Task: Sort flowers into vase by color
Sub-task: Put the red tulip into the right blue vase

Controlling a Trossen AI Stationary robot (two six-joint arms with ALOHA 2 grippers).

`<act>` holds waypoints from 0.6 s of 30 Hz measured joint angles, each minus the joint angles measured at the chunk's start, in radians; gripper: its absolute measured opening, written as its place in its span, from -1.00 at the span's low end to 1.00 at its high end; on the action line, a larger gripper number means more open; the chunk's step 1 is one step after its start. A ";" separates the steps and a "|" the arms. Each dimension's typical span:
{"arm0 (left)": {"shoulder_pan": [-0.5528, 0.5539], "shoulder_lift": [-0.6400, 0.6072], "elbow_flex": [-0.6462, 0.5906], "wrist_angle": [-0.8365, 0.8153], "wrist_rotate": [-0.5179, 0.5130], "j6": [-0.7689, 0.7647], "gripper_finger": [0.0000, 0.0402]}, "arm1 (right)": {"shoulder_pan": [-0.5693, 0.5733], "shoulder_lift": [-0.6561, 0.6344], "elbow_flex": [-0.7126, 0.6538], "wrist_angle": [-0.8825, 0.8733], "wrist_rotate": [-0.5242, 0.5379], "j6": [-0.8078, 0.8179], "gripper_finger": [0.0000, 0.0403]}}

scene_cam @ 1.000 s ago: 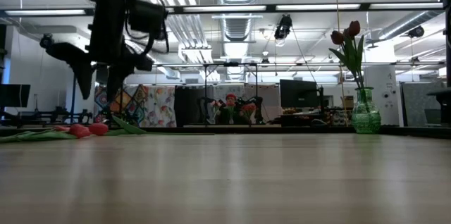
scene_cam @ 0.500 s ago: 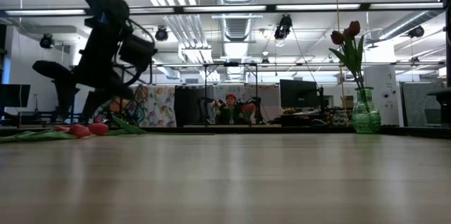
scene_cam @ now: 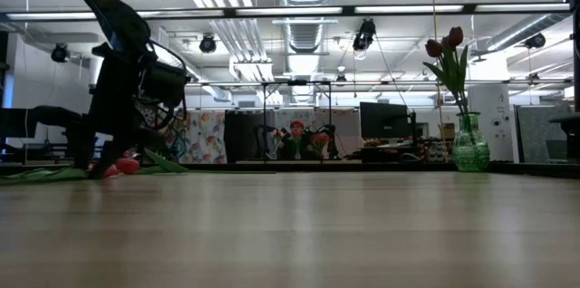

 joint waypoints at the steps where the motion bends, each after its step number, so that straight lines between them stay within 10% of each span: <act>1: 0.001 0.001 -0.007 0.015 -0.007 0.011 -0.45 | 0.000 0.000 0.004 -0.002 0.011 0.007 -0.49; 8: -0.015 -0.007 0.011 0.016 -0.002 0.052 -0.95 | 0.000 0.003 0.094 0.002 0.182 -0.072 -0.71; 18: -0.315 -0.098 0.226 0.393 -0.005 -0.140 -0.99 | 0.000 0.002 0.178 0.042 0.459 -0.351 -0.83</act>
